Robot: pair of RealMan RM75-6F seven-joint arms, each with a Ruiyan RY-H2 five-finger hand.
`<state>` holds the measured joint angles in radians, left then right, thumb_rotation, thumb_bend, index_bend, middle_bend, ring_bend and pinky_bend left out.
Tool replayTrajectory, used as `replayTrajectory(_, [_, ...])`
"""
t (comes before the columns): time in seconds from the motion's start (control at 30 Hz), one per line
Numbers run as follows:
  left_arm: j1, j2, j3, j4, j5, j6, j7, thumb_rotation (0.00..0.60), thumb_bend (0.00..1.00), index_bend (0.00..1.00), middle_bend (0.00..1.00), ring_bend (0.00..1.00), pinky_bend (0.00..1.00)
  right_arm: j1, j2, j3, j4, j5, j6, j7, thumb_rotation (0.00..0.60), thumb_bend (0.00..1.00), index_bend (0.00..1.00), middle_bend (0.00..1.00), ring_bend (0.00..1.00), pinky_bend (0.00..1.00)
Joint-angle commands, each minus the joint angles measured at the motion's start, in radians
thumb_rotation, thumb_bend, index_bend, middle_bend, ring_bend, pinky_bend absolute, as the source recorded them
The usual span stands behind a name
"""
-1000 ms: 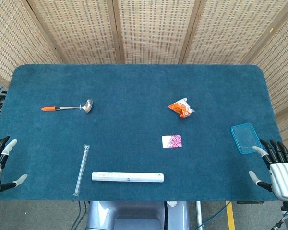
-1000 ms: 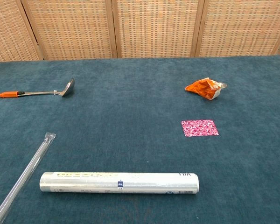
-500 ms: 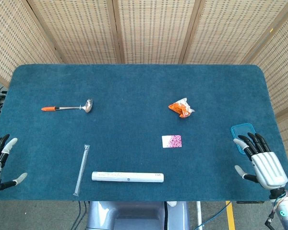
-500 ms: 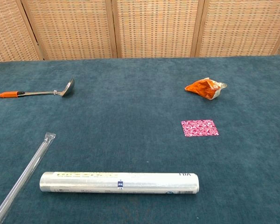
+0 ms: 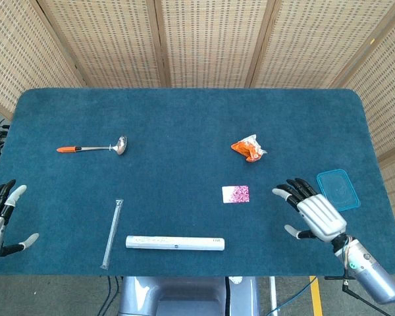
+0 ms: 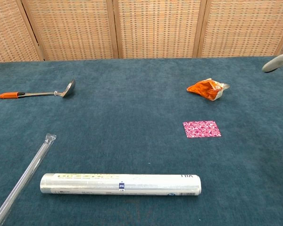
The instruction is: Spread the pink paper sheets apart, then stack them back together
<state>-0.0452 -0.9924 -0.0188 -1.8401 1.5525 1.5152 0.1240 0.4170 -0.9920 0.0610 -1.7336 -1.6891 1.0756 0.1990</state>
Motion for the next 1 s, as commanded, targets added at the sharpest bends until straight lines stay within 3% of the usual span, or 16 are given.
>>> replayTrajectory(0.03, [-0.008,0.009,-0.003,-0.016,-0.002,-0.01,0.006,0.572,0.0,0.09,0.0,0.0,0.0,0.057,-0.026,0.002,0.021,-0.003,-0.063,0.065,0.6,0.35,0.12,0.13,0.0,0.0])
replayTrajectory(0.47, [-0.029,0.024,-0.015,-0.048,-0.027,-0.035,0.032,0.572,0.0,0.09,0.0,0.0,0.0,0.237,-0.085,-0.022,0.085,-0.02,-0.26,0.185,0.6,0.36,0.14,0.14,0.0,0.0])
replayTrajectory(1.0, [-0.041,0.014,-0.013,-0.04,-0.049,-0.056,0.039,0.572,0.0,0.09,0.0,0.0,0.0,0.338,-0.193,-0.033,0.177,0.075,-0.388,0.131,0.6,0.36,0.14,0.14,0.0,0.0])
